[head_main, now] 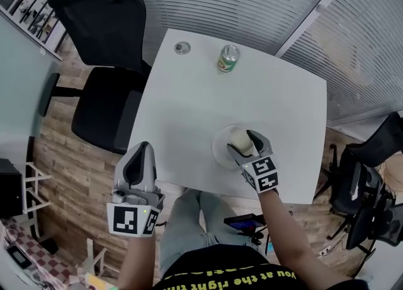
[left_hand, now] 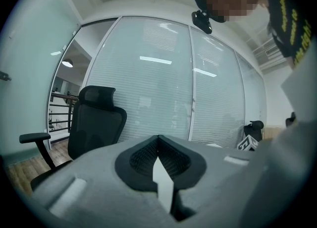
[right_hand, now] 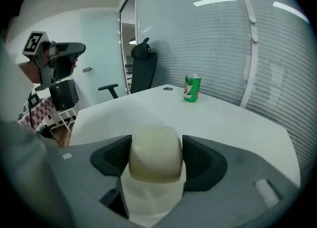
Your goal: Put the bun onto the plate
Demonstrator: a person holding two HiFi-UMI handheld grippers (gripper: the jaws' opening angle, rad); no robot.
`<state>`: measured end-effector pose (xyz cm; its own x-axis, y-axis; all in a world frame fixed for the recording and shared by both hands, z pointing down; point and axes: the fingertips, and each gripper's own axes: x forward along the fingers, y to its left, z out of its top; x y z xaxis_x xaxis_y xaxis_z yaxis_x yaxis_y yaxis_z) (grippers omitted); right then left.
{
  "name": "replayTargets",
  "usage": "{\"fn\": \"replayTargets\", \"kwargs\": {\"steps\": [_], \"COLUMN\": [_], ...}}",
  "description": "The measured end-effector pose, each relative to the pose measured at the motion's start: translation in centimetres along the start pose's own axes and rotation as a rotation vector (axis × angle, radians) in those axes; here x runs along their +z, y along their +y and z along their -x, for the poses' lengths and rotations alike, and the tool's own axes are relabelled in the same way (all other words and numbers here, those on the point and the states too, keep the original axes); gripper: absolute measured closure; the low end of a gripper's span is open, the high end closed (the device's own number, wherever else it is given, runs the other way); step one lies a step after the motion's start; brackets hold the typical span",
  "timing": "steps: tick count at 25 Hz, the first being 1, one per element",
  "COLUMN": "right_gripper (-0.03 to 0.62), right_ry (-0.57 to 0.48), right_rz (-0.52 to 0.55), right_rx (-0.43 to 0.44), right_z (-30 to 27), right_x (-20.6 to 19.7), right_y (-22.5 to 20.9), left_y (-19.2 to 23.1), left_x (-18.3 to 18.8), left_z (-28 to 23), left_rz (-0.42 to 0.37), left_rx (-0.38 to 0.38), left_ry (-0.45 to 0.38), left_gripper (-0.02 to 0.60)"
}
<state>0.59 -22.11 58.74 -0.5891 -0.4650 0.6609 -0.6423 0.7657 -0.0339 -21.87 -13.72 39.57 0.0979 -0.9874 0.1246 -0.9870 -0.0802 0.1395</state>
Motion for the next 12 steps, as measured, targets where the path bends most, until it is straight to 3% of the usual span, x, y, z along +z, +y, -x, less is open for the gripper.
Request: {"fn": "replayTargets", "kwargs": {"steps": [12], "right_gripper": [0.266], "right_ry": [0.036], "right_rz": [0.006], "right_rx": [0.027], "right_z": [-1.4], "right_x": [-1.4], "right_y": [0.5], "left_y": [0.2], "left_x": [-1.0], "left_z": [-1.1], "left_rz": [0.013], "left_rx": [0.0], "left_ry": [0.016], "left_gripper": [0.581]}}
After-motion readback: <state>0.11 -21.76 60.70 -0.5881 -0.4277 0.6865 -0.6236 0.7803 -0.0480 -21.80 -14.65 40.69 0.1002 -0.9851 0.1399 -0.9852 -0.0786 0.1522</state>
